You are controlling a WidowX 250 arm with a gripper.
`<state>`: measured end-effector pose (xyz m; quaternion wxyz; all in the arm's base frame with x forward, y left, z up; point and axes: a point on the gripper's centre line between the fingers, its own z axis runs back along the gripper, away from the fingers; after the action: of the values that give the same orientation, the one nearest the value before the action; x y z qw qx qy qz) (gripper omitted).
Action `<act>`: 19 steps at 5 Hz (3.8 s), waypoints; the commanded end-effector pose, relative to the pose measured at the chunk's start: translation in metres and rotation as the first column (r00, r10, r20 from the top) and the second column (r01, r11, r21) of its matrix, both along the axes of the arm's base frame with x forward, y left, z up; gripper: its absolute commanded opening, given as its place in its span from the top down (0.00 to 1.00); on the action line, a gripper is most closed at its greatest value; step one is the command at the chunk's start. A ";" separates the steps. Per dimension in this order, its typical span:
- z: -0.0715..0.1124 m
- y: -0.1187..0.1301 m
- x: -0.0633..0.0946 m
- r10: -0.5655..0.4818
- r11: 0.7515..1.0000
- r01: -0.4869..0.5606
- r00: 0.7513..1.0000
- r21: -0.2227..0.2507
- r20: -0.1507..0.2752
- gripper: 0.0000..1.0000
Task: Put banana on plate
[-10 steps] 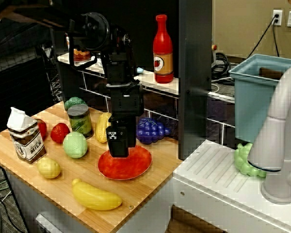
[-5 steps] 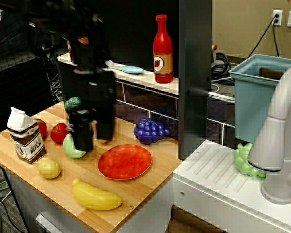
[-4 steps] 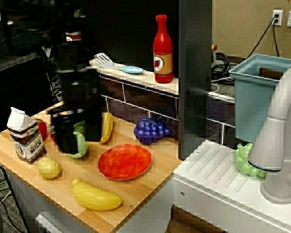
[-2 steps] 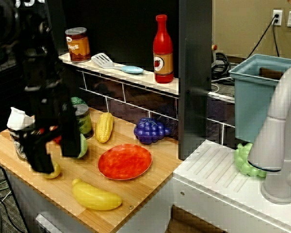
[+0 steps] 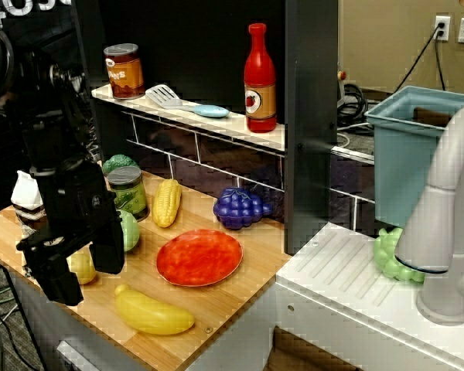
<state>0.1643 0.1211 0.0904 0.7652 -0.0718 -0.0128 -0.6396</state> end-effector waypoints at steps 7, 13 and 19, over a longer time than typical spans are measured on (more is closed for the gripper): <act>-0.032 -0.006 0.042 0.028 0.998 -0.030 0.999 0.061 0.024 0.00; -0.066 0.009 0.019 0.064 0.993 -0.066 0.998 0.093 0.028 0.00; 0.007 0.004 0.058 0.145 0.988 -0.146 0.989 -0.044 -0.031 1.00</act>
<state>0.2188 0.1194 0.0907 0.8082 -0.1138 -0.0136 -0.5776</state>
